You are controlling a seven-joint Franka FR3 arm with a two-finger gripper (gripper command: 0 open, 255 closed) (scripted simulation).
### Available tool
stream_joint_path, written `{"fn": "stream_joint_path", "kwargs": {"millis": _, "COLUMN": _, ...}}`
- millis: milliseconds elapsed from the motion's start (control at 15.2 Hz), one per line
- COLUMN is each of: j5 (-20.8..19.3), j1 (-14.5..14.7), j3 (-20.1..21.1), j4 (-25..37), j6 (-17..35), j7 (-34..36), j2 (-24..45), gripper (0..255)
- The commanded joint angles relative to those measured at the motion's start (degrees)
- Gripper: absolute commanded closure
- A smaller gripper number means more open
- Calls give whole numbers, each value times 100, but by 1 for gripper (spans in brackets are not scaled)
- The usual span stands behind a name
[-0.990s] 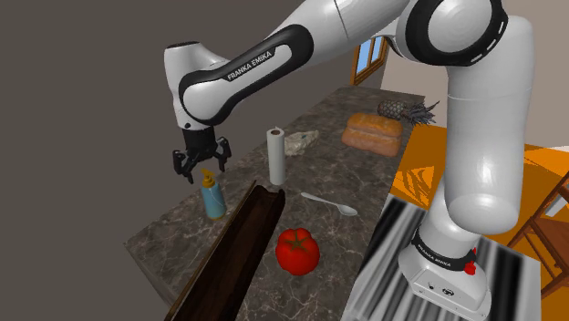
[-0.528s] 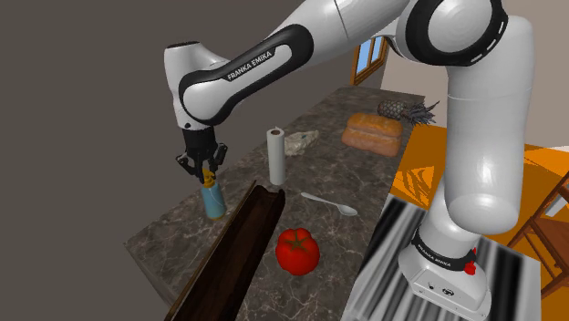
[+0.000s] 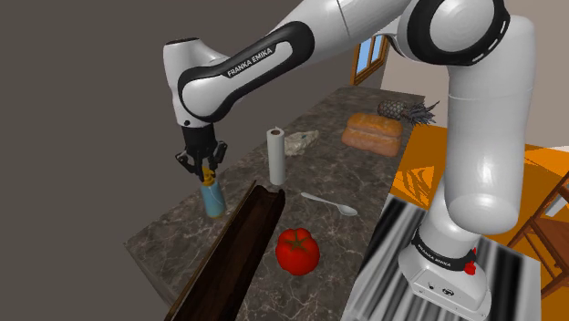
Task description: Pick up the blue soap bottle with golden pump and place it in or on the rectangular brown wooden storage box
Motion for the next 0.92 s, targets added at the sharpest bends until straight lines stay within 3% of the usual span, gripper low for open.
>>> {"fn": "stream_joint_path", "kwargs": {"millis": 0, "j5": 19, "j1": -2, "j3": 8, "j4": 81, "j6": -119, "j7": -6, "j2": -41, "gripper": 255}}
{"fn": "stream_joint_path", "kwargs": {"millis": 858, "j5": 121, "j1": -10, "j3": 48, "j4": 794, "j6": -1042, "j7": -51, "j2": -266, "gripper": 255}}
